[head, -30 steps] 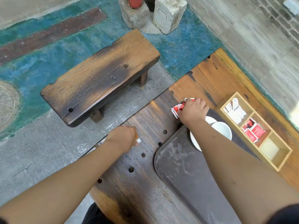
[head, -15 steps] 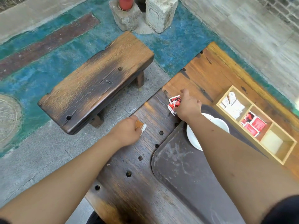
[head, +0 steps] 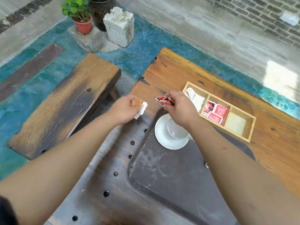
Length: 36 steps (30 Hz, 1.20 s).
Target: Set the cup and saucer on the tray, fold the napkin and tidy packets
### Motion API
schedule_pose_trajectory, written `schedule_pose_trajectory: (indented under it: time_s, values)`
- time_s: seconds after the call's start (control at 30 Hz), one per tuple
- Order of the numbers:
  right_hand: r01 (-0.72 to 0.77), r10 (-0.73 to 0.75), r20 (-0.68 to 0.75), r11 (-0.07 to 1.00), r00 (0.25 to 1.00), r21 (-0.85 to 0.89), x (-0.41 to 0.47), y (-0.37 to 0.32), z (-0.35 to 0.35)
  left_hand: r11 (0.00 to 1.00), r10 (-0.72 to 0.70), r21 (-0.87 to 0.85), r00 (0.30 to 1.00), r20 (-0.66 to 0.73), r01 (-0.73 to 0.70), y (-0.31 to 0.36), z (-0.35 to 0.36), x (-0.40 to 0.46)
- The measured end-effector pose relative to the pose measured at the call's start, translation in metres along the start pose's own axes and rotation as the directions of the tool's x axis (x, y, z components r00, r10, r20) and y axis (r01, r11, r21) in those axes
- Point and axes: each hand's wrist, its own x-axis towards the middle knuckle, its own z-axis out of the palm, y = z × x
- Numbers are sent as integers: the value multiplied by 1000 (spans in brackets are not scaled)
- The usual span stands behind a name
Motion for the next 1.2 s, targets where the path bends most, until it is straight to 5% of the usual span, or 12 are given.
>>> schedule_pose_trajectory:
  time_s: [0.27,0.43,0.77,1.2]
  values:
    - [-342,403,-210,899,891,275,-16,106,-68,982,170,80,984,57,-174,84,61,53]
    - [-489,562,-192,810,804,324,-27,157,-76,975,198,75,973,121,-208,115,111,84]
    - [-566,593,-139,802,793,191,-22,200,-57,949,120,267,976,180,-166,128,173,115]
    - [-447,437,-205,895,876,-3,-55,159,-68,849,284,408,941,184,-336,130,128,77]
